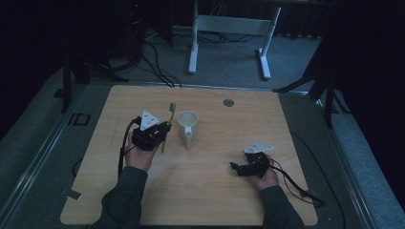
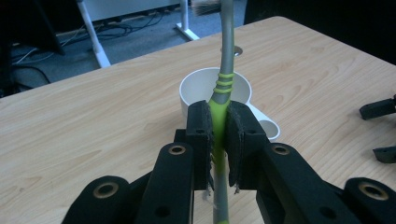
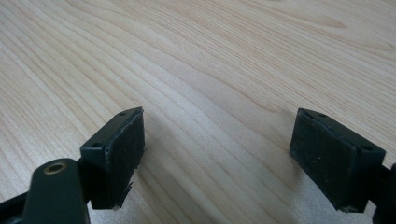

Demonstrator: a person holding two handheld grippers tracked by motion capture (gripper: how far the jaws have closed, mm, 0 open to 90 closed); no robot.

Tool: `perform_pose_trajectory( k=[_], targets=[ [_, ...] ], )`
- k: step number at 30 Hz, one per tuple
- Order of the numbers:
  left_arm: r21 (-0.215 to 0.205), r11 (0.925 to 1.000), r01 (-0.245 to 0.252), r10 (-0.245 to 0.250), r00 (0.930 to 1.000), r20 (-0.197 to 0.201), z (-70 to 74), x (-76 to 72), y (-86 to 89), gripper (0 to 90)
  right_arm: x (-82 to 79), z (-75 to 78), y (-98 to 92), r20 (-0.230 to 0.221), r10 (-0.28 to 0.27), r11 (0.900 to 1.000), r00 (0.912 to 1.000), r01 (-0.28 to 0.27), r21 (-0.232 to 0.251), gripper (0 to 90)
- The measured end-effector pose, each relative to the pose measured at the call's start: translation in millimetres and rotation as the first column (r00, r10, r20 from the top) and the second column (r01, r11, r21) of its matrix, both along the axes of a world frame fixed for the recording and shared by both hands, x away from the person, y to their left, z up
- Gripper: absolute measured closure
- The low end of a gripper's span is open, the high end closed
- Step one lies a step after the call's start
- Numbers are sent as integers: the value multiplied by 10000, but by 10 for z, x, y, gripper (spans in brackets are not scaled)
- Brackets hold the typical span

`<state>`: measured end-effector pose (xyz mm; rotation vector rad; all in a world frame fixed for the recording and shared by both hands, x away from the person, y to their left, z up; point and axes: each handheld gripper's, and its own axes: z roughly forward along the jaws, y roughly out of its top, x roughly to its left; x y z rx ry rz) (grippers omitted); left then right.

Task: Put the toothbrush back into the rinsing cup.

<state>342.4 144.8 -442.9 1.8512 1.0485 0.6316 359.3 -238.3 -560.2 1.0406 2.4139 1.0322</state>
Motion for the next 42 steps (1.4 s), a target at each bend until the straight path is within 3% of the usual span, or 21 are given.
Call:
perform_pose_trajectory(
  k=[19, 42],
  targets=[
    [-171, 9995, 261, -250, 9977, 623, 60, -14, -20, 809, -2, 0, 1, -24, -12, 10000, 10000, 12, 7, 176],
    [-464, 9967, 664, -609, 9920, 1108, 153, 20, -86, 809, -1, 2, 0, -27, -3, 10000, 10000, 3, -14, 176]
  ],
)
